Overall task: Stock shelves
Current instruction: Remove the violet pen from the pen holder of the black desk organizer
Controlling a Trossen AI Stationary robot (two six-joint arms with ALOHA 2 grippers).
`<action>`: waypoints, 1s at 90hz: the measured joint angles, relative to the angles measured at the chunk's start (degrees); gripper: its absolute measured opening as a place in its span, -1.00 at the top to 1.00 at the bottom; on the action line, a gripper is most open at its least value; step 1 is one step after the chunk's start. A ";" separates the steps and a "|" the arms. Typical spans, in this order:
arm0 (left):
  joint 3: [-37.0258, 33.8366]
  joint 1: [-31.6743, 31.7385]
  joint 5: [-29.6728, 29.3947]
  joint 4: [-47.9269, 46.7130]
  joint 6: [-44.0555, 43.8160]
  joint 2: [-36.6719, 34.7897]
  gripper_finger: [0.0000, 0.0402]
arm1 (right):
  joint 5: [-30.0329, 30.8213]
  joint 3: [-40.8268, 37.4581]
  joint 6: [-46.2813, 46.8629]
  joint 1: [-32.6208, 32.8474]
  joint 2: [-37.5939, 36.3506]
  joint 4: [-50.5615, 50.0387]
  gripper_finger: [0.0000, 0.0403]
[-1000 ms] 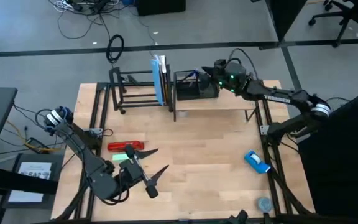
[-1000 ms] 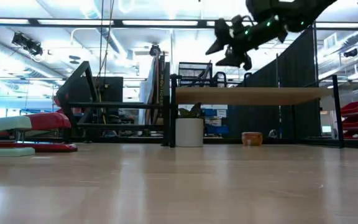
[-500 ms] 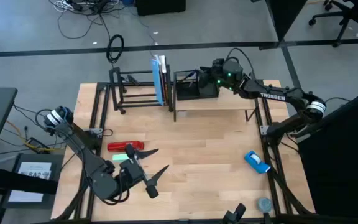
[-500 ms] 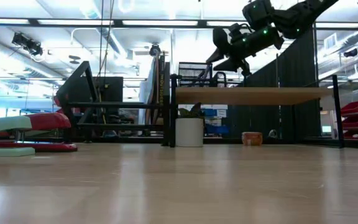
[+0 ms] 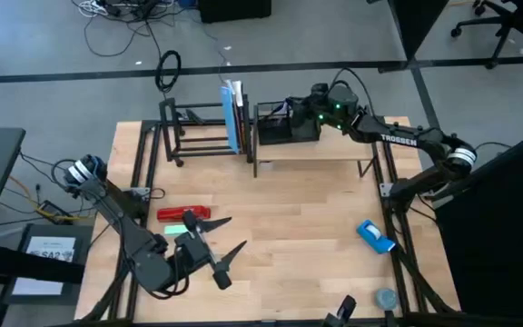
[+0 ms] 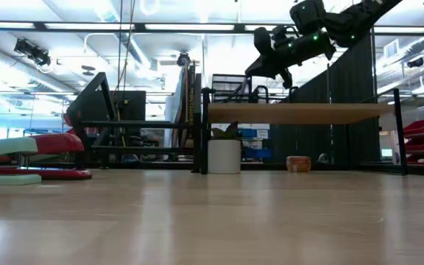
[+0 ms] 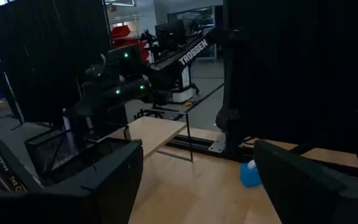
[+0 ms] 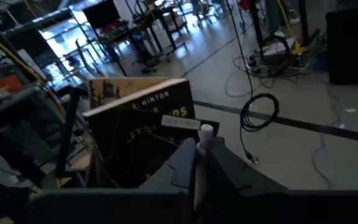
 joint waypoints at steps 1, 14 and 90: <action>0.00 0.00 0.00 0.00 -0.01 0.00 -0.42 | -0.01 0.00 -0.05 0.00 -0.12 0.04 1.00; 0.00 0.00 0.00 0.00 0.00 0.00 -0.42 | -1.20 0.00 -0.49 0.00 -3.53 1.19 1.00; 0.00 1.51 1.30 -2.29 -0.79 0.00 -0.42 | -5.15 -3.48 -10.46 34.43 -18.81 -57.25 1.00</action>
